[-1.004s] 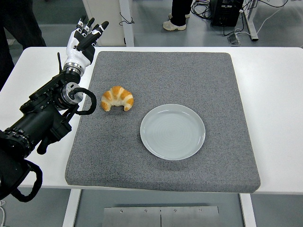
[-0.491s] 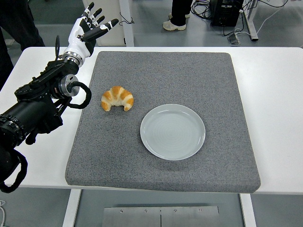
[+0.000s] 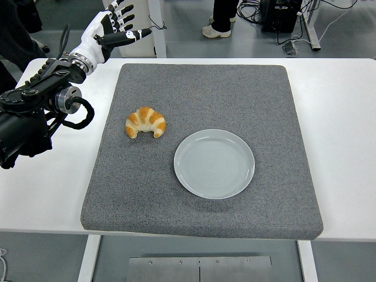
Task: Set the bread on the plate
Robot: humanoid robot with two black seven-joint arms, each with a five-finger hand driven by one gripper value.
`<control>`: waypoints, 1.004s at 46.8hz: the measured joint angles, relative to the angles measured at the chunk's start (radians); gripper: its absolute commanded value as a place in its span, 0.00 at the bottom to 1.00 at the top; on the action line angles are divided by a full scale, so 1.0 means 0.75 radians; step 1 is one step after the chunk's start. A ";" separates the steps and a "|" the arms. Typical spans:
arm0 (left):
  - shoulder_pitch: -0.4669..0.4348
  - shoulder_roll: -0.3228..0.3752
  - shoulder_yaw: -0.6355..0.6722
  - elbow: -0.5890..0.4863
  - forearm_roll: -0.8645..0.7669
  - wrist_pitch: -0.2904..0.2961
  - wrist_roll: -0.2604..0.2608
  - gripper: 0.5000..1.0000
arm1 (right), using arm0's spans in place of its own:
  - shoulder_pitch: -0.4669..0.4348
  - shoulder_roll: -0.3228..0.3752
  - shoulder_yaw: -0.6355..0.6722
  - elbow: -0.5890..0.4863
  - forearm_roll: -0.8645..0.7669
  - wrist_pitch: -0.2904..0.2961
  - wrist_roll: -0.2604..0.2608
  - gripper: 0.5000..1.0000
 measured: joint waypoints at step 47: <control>-0.230 0.327 0.381 -0.550 0.855 0.024 0.224 0.89 | 0.000 0.000 0.000 0.000 0.000 0.000 0.000 1.00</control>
